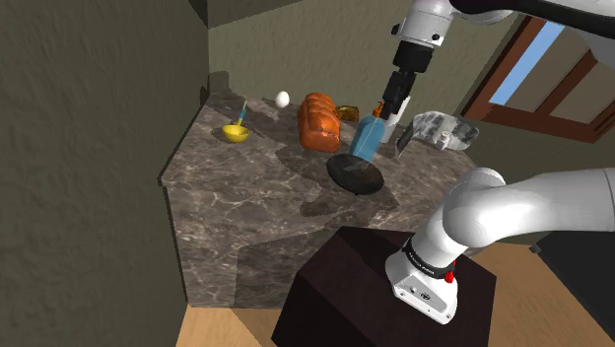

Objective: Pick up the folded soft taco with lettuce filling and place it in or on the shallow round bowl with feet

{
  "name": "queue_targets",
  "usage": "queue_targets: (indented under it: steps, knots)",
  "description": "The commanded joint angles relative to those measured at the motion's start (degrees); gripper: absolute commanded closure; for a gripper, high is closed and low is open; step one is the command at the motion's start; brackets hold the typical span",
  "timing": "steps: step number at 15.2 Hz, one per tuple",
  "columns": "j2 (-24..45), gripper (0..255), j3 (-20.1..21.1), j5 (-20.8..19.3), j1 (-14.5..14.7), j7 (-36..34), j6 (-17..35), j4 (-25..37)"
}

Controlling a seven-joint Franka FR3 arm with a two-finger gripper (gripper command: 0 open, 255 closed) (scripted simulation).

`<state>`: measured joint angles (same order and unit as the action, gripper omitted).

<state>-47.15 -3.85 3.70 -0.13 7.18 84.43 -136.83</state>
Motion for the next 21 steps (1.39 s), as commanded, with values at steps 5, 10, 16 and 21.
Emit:
queue_targets:
  steps: [5, 10, 16, 21]
  knots:
    - [3.17, 0, -5.38, -4.07, -0.54, 7.96, 3.42, -0.3]
    - [9.19, 0, -12.05, -8.03, -0.72, 17.71, 8.19, 1.21]
    - [19.08, 0, -19.8, -10.12, -0.01, 29.55, 13.95, 5.79]
    - [29.34, 0, -25.96, -8.74, 1.19, 40.05, 18.11, 11.85]
